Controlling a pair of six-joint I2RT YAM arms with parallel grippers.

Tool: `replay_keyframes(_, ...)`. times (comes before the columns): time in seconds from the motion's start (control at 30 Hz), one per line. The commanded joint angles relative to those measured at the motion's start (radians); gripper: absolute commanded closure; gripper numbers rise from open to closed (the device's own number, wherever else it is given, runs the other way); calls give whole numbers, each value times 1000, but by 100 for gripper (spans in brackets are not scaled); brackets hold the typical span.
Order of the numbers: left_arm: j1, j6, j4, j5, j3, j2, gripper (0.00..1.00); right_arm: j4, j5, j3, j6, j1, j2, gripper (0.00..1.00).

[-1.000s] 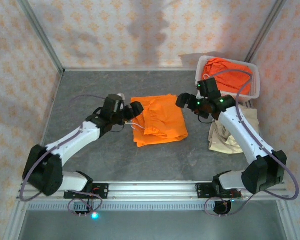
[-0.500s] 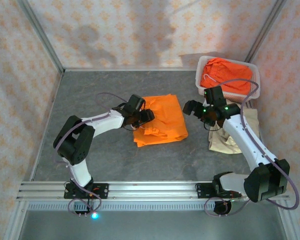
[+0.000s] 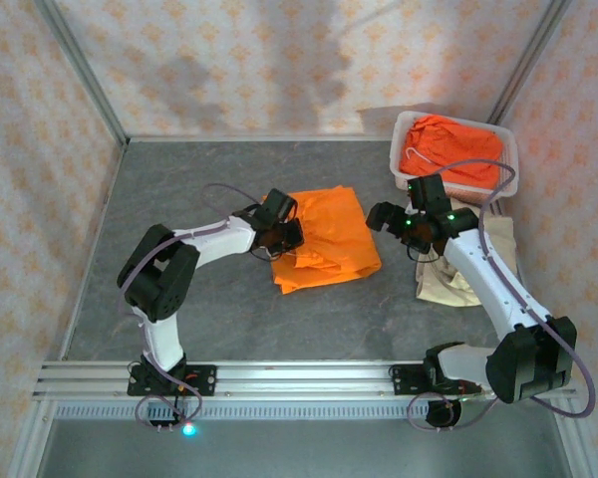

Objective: Fold and stack the shorts

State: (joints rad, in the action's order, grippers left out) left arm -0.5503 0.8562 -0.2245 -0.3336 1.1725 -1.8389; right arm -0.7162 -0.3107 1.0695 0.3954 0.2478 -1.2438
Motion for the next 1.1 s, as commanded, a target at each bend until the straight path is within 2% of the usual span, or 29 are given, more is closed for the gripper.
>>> replay_keyframes(0.0,-7,-60,-89,13,79,117,100,8,34,-9,-18,-9,24,0)
replay_keyframes(0.2,-1,-131,-181,22,121,228,100,6,44,-16,-23,-11,22,0)
replay_keyframes(0.33,35,-157,-206,17,71,272,100,7,44,-18,-25,-12,21,0)
replay_keyframes(0.63,147,-130,-13,6,-332,330,98,35,-26,-63,-14,-12,20,0)
replay_keyframes(0.8,196,-116,101,0,-475,281,98,75,-134,-115,-9,-12,9,0)
replay_keyframes(1.0,196,-140,88,14,-470,308,93,144,-304,-135,28,-8,-14,1)
replay_keyframes(1.07,196,-155,57,30,-455,341,86,192,-359,-133,69,6,-25,1)
